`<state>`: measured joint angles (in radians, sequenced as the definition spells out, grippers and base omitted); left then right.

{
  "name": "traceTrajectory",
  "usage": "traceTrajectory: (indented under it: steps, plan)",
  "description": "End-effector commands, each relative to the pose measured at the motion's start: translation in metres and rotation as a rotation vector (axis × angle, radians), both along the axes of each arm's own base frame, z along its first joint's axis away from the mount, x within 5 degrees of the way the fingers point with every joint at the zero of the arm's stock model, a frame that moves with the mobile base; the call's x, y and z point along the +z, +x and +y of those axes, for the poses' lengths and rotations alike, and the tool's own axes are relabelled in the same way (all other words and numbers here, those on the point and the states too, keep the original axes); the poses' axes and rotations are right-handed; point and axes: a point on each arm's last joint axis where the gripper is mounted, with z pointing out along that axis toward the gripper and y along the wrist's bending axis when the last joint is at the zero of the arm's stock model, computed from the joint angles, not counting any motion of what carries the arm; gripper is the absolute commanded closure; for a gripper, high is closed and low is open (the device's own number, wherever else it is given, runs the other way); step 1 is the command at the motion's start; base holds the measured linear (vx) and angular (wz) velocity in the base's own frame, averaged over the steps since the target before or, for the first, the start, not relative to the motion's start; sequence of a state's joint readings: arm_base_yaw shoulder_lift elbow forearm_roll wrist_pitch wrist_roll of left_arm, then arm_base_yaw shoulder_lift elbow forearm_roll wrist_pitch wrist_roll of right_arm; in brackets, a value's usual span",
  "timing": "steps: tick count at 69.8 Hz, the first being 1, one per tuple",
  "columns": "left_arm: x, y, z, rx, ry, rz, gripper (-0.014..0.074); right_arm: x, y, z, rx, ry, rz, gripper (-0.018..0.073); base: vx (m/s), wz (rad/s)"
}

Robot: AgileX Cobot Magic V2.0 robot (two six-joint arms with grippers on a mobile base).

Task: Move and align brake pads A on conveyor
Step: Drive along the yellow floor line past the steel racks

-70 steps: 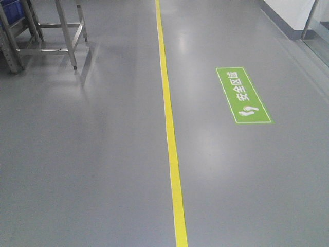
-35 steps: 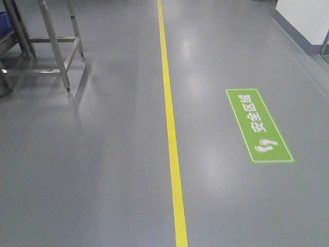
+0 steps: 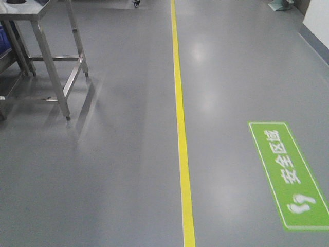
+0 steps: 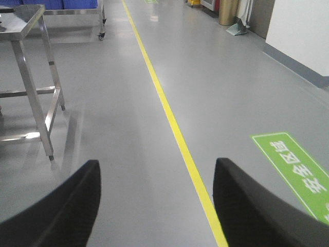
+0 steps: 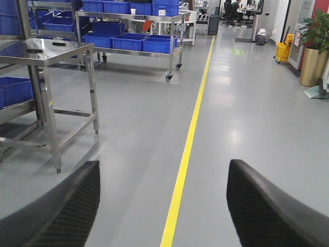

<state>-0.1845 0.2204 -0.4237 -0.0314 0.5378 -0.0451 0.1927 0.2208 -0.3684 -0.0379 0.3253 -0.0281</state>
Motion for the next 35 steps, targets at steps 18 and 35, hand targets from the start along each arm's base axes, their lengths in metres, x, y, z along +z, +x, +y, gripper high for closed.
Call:
traceTrajectory:
  steps: [18, 35]
  plan:
    - [0.0141, 0.0011, -0.0007, -0.008, -0.020, -0.084, 0.0150, 0.0144, 0.0005, 0.0002, 0.002, -0.001, -0.092, 0.0052, 0.82, 0.05]
    - [0.0141, 0.0011, -0.0007, -0.008, -0.020, -0.084, 0.0150, 0.0145, 0.0005, 0.0002, 0.002, 0.000, -0.092, 0.0052, 0.83, 0.01]
